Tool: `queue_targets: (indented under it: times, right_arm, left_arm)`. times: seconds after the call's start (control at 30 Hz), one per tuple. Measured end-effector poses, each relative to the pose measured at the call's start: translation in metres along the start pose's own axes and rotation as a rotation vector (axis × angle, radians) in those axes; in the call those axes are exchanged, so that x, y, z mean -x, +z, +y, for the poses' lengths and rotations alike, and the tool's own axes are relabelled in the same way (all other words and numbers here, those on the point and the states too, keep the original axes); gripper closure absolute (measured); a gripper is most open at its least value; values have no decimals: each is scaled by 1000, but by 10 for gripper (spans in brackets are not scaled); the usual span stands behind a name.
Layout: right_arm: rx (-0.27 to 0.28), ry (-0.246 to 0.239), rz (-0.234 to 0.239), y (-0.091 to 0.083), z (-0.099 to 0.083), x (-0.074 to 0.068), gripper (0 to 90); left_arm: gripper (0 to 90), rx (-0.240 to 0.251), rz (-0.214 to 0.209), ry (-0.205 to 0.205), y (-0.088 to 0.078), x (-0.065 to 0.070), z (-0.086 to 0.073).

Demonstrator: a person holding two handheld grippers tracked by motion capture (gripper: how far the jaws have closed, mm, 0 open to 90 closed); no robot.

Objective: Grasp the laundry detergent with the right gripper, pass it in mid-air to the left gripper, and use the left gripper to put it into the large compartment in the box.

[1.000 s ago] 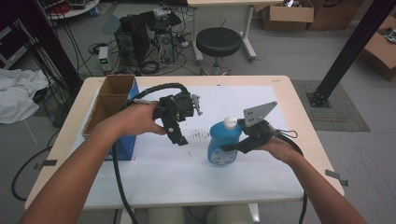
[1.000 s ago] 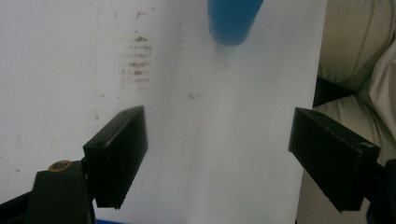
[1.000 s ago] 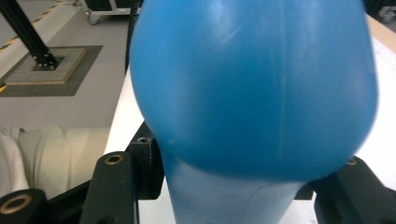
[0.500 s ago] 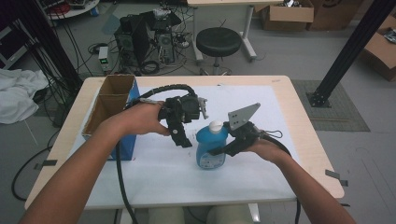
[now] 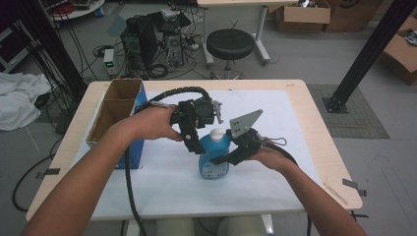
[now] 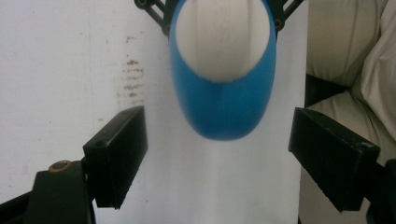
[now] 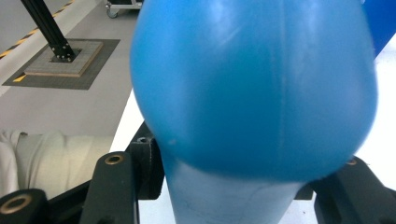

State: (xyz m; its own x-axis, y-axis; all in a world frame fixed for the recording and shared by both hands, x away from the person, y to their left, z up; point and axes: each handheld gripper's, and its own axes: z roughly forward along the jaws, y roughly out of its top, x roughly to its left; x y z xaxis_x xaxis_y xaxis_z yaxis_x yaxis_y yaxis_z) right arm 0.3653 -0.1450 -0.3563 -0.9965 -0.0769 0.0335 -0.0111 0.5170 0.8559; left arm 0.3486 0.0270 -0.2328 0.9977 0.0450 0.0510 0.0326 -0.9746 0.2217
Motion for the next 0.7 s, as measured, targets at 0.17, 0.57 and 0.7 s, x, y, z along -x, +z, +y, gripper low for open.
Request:
queue_targets:
  times: [0.17,0.57,0.7]
  right_arm:
    - [0,0,2,3,2,1,440]
    - [-16,-1,8,11,8,2,440]
    - [-21,-5,8,12,10,1,439]
  left_arm:
    - [202,-2,0,2,1,0,1]
    - [202,-9,-14,8,7,0,7]
    - [202,-10,-17,13,10,-1,9]
